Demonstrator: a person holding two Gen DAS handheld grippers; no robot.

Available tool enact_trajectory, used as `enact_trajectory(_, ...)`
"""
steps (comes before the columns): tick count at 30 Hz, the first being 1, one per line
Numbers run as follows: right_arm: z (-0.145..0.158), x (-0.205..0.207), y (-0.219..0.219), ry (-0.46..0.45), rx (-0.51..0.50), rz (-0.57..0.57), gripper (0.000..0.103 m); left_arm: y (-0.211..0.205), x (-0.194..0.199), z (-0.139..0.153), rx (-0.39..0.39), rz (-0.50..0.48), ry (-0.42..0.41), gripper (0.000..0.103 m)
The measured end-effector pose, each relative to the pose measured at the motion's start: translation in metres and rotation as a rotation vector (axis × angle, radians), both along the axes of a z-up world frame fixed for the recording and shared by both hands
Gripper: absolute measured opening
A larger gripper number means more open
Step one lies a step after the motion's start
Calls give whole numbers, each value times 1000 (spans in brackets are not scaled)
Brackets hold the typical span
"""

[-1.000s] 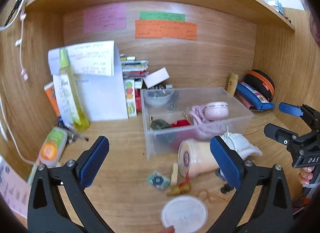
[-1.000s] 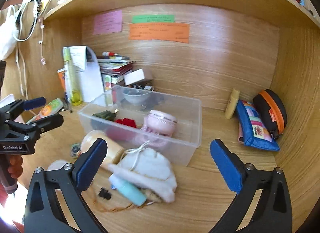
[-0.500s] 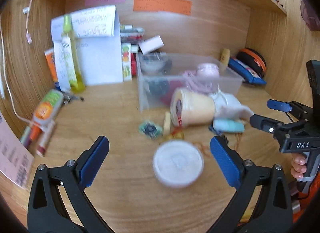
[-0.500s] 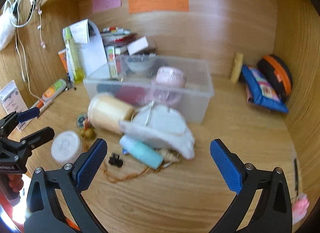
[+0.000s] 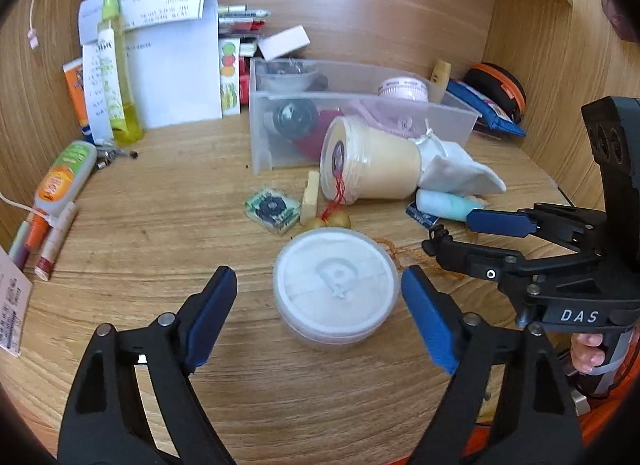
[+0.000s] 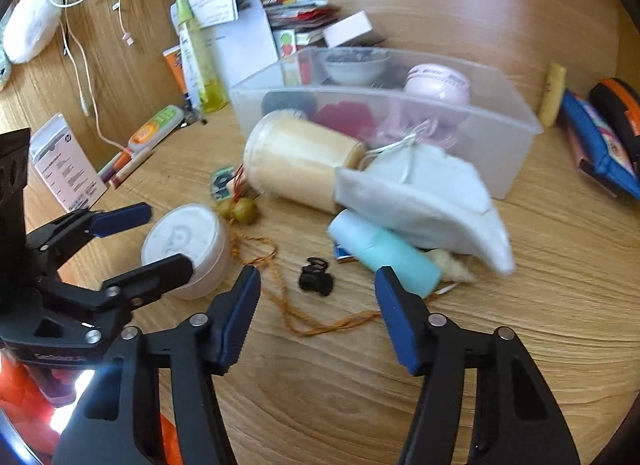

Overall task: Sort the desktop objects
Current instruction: 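Grasp the white round lidded container with the left gripper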

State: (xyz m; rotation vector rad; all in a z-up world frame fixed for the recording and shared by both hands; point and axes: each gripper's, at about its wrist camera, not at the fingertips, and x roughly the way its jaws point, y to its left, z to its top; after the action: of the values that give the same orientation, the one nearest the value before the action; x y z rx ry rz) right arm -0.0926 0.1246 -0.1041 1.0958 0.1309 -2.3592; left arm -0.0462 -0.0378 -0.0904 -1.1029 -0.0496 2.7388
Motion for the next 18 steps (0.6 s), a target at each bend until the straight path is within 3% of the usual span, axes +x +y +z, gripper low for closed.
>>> enact_trajectory(6,-7,-4,-9,-23,22,31,36,2,-5,-4,0,8,-14,83)
enact_trajectory(11,-8,-7,-13,-26,42,29,28,5,-10,-8,-13,0,-31,82)
enact_trajectory(15,-10,-12,-13,-46,48,20,25,5,-14,-12,8,6,-45,77)
enact_trajectory(18,-10,-14,-15,-46,62,7,21,7,-13,-11,22,4,-38,66)
